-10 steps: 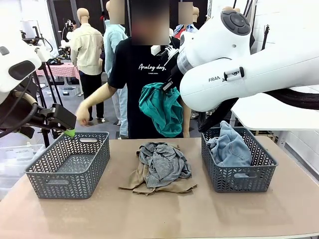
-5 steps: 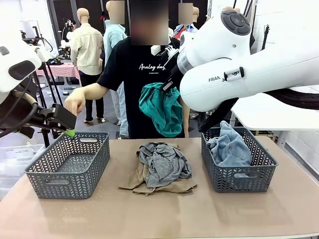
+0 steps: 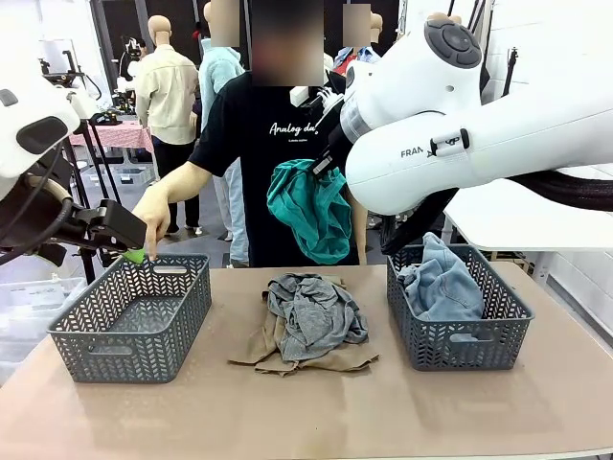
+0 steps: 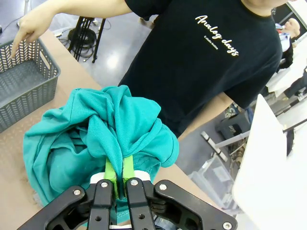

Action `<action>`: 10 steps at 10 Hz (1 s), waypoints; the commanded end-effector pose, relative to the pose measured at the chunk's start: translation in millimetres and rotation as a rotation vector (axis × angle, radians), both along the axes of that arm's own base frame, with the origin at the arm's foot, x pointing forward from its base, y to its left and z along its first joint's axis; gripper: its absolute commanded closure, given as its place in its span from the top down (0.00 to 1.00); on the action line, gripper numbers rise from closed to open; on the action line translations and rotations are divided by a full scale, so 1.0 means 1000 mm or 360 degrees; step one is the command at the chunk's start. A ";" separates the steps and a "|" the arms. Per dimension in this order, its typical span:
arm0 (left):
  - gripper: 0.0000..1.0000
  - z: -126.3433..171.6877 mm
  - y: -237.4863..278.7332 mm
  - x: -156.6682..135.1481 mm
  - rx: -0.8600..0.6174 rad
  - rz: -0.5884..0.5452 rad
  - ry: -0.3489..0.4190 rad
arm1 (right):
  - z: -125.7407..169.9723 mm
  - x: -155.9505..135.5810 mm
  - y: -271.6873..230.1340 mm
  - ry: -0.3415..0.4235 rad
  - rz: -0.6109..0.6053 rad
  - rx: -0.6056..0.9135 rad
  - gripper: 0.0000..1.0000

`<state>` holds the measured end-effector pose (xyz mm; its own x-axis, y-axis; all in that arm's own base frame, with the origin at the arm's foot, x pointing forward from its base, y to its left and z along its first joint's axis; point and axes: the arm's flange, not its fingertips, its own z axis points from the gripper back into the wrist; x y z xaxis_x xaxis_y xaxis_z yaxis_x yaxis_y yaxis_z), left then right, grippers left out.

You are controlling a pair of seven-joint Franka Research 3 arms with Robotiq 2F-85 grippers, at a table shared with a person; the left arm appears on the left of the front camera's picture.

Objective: Sort the tops and bottoms.
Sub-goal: Sort the clothes according to human instructions.

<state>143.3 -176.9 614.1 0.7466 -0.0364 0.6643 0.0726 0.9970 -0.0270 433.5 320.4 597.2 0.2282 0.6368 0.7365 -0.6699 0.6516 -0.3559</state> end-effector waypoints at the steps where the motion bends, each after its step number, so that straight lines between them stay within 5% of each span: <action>1: 1.00 0.002 0.002 -0.001 0.0002 -0.0031 0.0014 | 0.005 0.000 -0.001 0.0010 0.0008 0.0011 0.00; 5: 1.00 0.002 0.002 -0.001 0.0002 -0.0031 0.0014 | 0.000 0.000 0.000 0.0000 0.0000 0.0000 0.00; 10: 1.00 0.002 0.002 -0.001 0.0002 -0.0031 0.0014 | -0.028 0.060 0.083 -0.0004 0.0672 0.0342 0.00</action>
<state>143.3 -177.3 613.8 0.7463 -0.0369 0.6645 0.0715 0.9971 -0.0249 448.6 441.1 559.9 0.0319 0.5722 0.8195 -0.8278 0.4746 -0.2991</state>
